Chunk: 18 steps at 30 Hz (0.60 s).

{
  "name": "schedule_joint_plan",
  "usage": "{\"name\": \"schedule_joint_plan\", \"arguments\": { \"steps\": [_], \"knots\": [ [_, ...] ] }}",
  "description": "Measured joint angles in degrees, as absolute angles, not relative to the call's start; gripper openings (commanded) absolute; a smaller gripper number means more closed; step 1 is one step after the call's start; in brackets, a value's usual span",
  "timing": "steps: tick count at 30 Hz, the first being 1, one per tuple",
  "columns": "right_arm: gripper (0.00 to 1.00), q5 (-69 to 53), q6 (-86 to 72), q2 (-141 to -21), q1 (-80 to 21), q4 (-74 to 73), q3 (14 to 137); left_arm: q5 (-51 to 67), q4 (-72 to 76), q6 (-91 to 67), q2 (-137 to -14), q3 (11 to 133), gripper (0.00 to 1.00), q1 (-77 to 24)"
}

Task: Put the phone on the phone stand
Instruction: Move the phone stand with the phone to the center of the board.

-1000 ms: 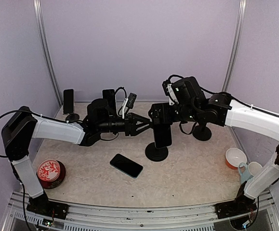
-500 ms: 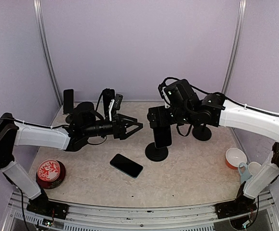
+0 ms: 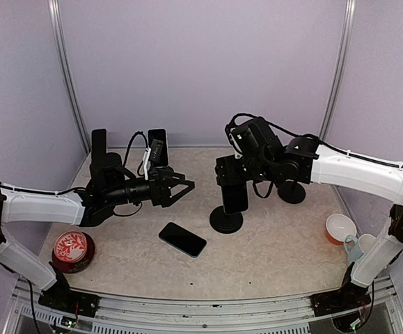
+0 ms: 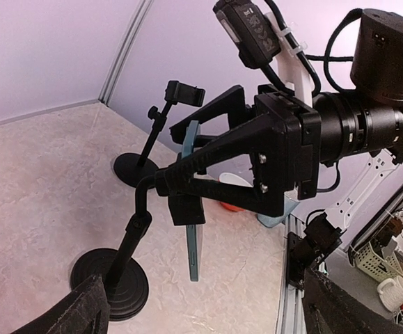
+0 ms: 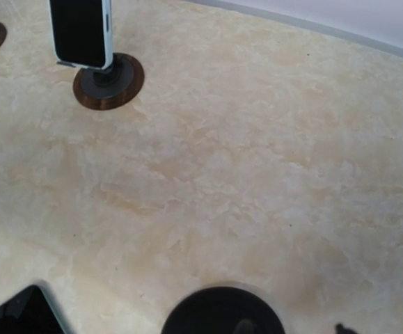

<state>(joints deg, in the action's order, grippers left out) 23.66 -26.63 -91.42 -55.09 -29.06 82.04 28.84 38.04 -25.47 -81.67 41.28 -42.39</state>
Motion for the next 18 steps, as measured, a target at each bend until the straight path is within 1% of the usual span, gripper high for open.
{"name": "schedule_joint_plan", "arguments": {
  "steps": [2, 6, 12, 18],
  "knots": [
    [0.67, 23.70, -26.06, -91.42, -55.13, -29.21, 82.21, 28.05, 37.87, -25.47, -80.64, 40.42, 0.94, -42.39],
    [0.61, 23.94, -25.34, -91.83, -55.24, -29.65, 82.87, 26.48, 37.04, -25.47, -78.59, 38.54, 0.95, -42.39],
    [0.58, 24.80, -24.67, -92.64, -55.29, -30.50, 84.12, 22.02, 32.84, -25.04, -73.87, 37.21, 0.98, -42.26],
    [0.56, 27.55, -22.57, -94.04, -55.33, -31.46, 86.70, 17.98, 29.43, -24.23, -68.20, 35.40, 0.98, -41.32]
  ]
}}
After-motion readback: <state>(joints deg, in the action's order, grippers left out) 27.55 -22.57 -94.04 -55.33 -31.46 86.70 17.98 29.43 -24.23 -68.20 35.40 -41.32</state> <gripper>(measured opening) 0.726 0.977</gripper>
